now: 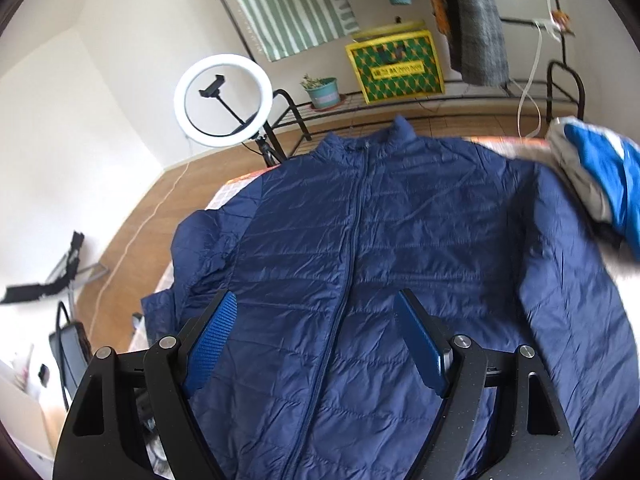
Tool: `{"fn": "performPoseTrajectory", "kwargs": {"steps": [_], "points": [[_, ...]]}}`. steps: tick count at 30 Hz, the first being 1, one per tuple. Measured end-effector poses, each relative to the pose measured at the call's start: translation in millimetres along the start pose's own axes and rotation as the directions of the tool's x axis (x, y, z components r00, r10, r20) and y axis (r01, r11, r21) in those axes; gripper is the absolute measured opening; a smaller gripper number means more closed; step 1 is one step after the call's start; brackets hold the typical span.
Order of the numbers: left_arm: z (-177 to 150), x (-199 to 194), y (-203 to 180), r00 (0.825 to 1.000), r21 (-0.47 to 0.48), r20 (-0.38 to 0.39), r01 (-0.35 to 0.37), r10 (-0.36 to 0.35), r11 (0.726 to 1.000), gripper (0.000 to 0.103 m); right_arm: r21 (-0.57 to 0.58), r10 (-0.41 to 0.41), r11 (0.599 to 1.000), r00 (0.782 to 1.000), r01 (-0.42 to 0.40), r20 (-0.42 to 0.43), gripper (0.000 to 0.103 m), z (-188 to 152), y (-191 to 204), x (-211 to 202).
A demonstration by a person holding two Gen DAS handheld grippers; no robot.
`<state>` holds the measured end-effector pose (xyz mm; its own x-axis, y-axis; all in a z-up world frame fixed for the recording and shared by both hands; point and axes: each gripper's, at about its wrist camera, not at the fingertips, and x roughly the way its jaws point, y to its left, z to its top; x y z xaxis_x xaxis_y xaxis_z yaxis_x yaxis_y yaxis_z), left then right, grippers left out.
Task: Fold large clothes
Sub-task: 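Lift the held sleeve and fold it across the jacket body with the left tool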
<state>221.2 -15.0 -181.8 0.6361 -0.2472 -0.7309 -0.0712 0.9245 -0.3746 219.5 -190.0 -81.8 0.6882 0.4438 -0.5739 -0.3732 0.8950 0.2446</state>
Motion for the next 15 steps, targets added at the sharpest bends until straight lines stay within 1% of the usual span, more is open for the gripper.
{"fn": "performPoseTrajectory", "kwargs": {"steps": [1, 2, 5, 8, 11, 12, 13, 15], "points": [[-5.9, -3.1, 4.1, 1.000, 0.001, -0.020, 0.012, -0.012, 1.000, 0.024, -0.020, 0.003, 1.000, 1.000, -0.003, 0.004, 0.081, 2.0, 3.4, -0.5], [-10.1, -6.9, 7.2, 0.999, 0.002, -0.024, 0.026, -0.026, 1.000, 0.033, -0.041, 0.008, 0.999, 1.000, -0.008, 0.006, 0.081, 3.3, 6.4, -0.9], [-23.6, -32.2, 22.4, 0.998, 0.007, -0.062, 0.033, -0.032, 0.999, 0.035, -0.123, 0.040, 0.992, 0.999, -0.041, -0.011, 0.081, 2.7, 22.4, 2.5], [-34.1, -66.4, 46.6, 0.998, -0.011, -0.059, 0.033, -0.033, 0.999, 0.035, -0.230, 0.060, 0.970, 0.997, -0.071, -0.056, 0.081, -5.7, 50.0, 13.4], [-34.4, -112.7, 85.5, 1.000, -0.043, -0.005, -0.019, 0.019, 0.999, 0.035, -0.348, 0.079, 0.932, 0.993, -0.105, -0.090, 0.081, -14.9, 86.8, 22.7], [-32.2, -127.2, 99.6, 0.999, -0.060, 0.020, -0.039, 0.040, 0.997, 0.035, -0.399, 0.094, 0.908, 0.990, -0.129, -0.105, 0.081, -19.2, 105.1, 27.5], [-28.1, -142.5, 114.3, 0.996, -0.081, 0.050, -0.065, 0.069, 0.995, 0.035, -0.429, 0.107, 0.892, 0.988, -0.146, -0.115, 0.081, -21.9, 116.7, 31.1], [-18.3, -169.9, 141.2, 0.984, -0.123, 0.115, -0.125, 0.139, 0.985, 0.035, -0.491, 0.129, 0.852, 0.982, -0.180, -0.136, 0.081, -28.0, 146.0, 42.6]]}}
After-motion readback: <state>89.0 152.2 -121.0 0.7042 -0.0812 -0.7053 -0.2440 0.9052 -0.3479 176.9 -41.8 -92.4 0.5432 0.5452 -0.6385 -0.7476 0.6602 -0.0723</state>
